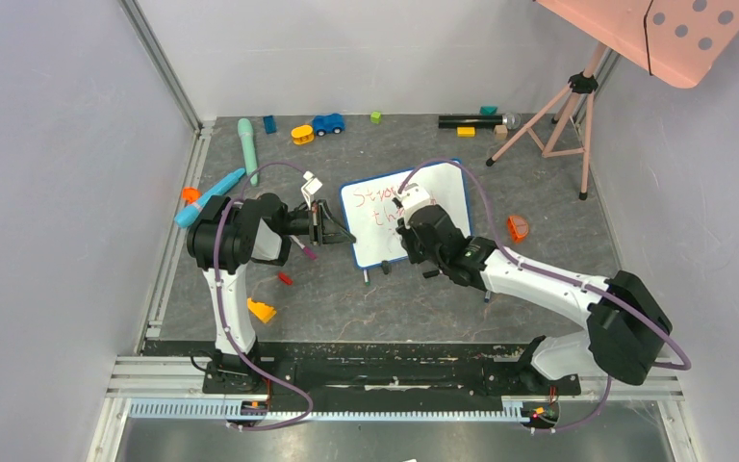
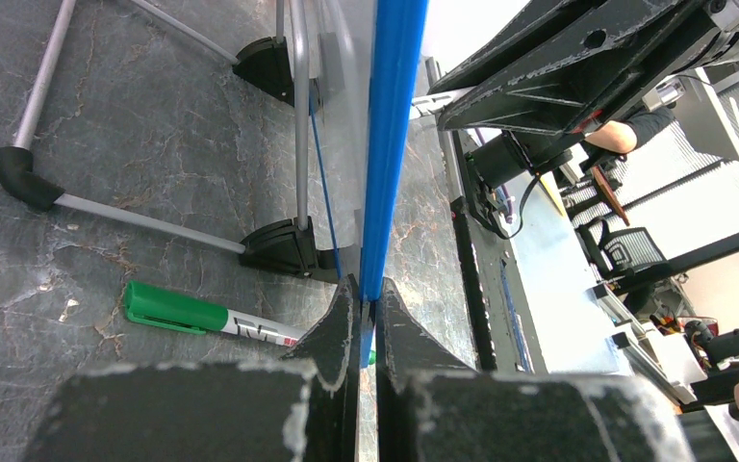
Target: Write a sentence on the whiteboard
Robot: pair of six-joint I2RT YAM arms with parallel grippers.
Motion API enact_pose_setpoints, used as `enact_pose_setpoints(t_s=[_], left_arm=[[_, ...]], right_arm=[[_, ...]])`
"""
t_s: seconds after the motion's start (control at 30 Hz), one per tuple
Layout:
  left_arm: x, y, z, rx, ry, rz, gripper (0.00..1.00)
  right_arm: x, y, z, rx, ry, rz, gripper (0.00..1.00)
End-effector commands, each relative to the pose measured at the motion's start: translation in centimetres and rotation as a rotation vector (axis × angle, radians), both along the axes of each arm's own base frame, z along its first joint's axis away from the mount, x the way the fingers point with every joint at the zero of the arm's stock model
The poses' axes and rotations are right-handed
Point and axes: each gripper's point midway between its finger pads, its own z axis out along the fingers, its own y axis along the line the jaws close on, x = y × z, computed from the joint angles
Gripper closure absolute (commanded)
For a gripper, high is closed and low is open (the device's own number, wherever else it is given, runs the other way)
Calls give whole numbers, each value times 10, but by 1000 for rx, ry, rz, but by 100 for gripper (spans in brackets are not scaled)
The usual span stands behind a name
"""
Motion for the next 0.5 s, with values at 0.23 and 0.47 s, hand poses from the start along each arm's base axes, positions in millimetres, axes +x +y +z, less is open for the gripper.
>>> enact_pose_setpoints(t_s=[0.23,0.47], left_arm=[[-12,-3,6,-7,-79,-69,98],[-12,-3,6,-6,-80,-69,98]], right_arm=[[10,4,-3,-26,-18,0,100],[5,-1,-10,-37,-3,-1,100]])
